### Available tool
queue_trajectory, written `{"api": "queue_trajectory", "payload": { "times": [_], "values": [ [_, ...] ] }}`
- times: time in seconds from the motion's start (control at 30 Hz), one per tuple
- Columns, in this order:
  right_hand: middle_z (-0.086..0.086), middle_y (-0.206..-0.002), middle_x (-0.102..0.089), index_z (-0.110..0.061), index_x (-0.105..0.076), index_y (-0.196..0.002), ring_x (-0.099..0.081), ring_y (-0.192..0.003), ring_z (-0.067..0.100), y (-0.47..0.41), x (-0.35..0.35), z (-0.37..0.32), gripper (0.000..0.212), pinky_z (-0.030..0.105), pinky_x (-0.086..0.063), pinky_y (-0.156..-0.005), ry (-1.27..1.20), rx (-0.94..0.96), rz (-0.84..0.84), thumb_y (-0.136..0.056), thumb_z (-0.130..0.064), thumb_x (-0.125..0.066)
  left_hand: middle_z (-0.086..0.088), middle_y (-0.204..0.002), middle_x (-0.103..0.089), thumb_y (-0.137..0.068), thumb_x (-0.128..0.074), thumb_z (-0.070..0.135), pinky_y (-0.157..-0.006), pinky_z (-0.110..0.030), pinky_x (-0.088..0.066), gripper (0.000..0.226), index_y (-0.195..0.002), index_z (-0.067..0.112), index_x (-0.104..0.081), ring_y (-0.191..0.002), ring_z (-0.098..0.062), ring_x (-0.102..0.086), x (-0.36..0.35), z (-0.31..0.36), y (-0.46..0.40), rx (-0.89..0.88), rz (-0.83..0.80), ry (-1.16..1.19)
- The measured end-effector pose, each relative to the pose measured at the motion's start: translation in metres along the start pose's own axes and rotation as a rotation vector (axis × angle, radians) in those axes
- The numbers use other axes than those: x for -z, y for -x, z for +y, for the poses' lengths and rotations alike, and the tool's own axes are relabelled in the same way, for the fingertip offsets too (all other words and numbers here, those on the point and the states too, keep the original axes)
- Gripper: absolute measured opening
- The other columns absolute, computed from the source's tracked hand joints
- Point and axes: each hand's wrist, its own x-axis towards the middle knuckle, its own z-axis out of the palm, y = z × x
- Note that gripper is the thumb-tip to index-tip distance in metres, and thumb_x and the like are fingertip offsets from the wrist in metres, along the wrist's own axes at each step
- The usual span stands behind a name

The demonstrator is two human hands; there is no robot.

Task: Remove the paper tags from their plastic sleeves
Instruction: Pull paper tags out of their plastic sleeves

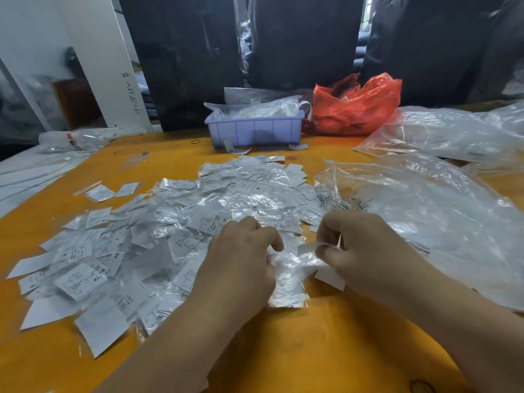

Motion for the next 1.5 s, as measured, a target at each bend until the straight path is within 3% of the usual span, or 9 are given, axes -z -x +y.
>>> {"api": "queue_trajectory", "payload": {
  "times": [0.1,0.23,0.43,0.57,0.7,0.93,1.13,1.37,1.5],
  "values": [
    [-0.013,-0.068,-0.055,-0.022,-0.063,-0.071,-0.052,-0.07,0.004,-0.001,0.005,-0.003,0.018,0.019,-0.035,-0.057,-0.091,0.073,0.144,-0.082,-0.012,-0.073,0.01,-0.091,-0.058,-0.094,-0.053,0.027,-0.085,-0.036,-0.043,0.014,-0.092,0.027,-0.067,-0.094,-0.012,-0.05,0.003,0.003,-0.001,0.02,0.058,0.078],
    [-0.016,-0.069,-0.05,-0.019,-0.069,-0.073,-0.05,-0.07,0.005,0.002,0.01,-0.01,0.017,0.011,-0.035,-0.058,-0.176,0.22,0.269,-0.073,-0.009,-0.082,0.003,-0.076,-0.064,-0.087,-0.034,0.063,-0.061,-0.027,-0.038,0.053,-0.086,0.023,-0.068,-0.066,-0.005,-0.055,0.011,0.011,-0.001,0.204,0.019,0.667],
    [-0.009,-0.065,-0.051,-0.012,-0.07,-0.076,-0.05,-0.059,0.011,0.006,0.009,-0.015,0.009,0.016,-0.037,-0.051,-0.157,0.388,0.262,-0.075,-0.006,-0.077,0.005,-0.067,-0.063,-0.089,-0.061,0.046,-0.054,-0.018,-0.042,0.031,-0.093,0.016,-0.069,-0.059,-0.005,-0.053,0.015,0.02,0.001,0.14,-0.137,0.979],
    [-0.015,-0.078,-0.054,-0.021,-0.072,-0.09,-0.054,-0.073,0.007,0.006,0.01,-0.012,0.023,0.021,-0.043,-0.058,-0.122,0.33,0.14,-0.078,-0.002,-0.075,0.011,-0.067,-0.063,-0.091,-0.064,0.016,-0.052,-0.011,-0.042,0.003,-0.091,0.014,-0.066,-0.056,0.002,-0.054,0.015,0.018,0.002,0.152,-0.04,0.938],
    [-0.009,-0.085,-0.063,-0.019,-0.074,-0.095,-0.057,-0.078,0.007,0.003,0.014,-0.006,0.021,0.027,-0.05,-0.064,-0.07,0.205,0.2,-0.084,-0.003,-0.067,0.016,-0.062,-0.062,-0.093,-0.062,0.011,-0.051,-0.008,-0.041,0.007,-0.088,0.015,-0.065,-0.054,0.004,-0.055,0.014,0.017,0.001,0.167,-0.008,0.901],
    [-0.003,-0.103,-0.06,-0.02,-0.067,-0.104,-0.053,-0.091,0.019,0.002,0.02,0.0,0.018,0.035,-0.047,-0.076,0.189,-0.049,0.14,-0.095,-0.021,-0.051,0.014,-0.067,-0.065,-0.095,-0.059,0.015,-0.054,-0.012,-0.042,0.015,-0.087,0.024,-0.067,-0.055,-0.001,-0.052,0.007,0.017,0.002,0.136,-0.049,0.843],
    [0.001,-0.1,-0.061,-0.019,-0.065,-0.106,-0.055,-0.085,0.017,0.001,0.022,-0.002,0.025,0.035,-0.051,-0.075,0.133,-0.117,0.03,-0.098,-0.012,-0.042,0.007,-0.079,-0.07,-0.088,-0.063,0.029,-0.059,-0.027,-0.047,0.005,-0.086,0.032,-0.067,-0.059,-0.005,-0.055,0.002,0.017,0.001,0.143,-0.071,0.839],
    [0.004,-0.104,-0.06,-0.015,-0.066,-0.105,-0.056,-0.094,0.025,-0.003,0.028,0.006,0.034,0.042,-0.052,-0.08,0.287,-0.157,0.083,-0.085,0.004,-0.046,0.01,-0.08,-0.071,-0.092,-0.063,0.022,-0.056,-0.013,-0.045,0.012,-0.087,0.032,-0.067,-0.059,0.003,-0.056,0.0,0.017,0.003,0.118,-0.085,0.822],
    [0.0,-0.105,-0.058,-0.022,-0.06,-0.108,-0.051,-0.094,0.025,-0.002,0.025,0.011,0.028,0.037,-0.052,-0.074,0.53,-0.27,-0.101,-0.087,-0.005,-0.051,0.012,-0.075,-0.069,-0.085,-0.061,0.032,-0.056,-0.013,-0.044,0.006,-0.086,0.033,-0.067,-0.06,0.002,-0.056,-0.001,0.018,0.003,0.106,-0.088,0.82]
  ]
}}
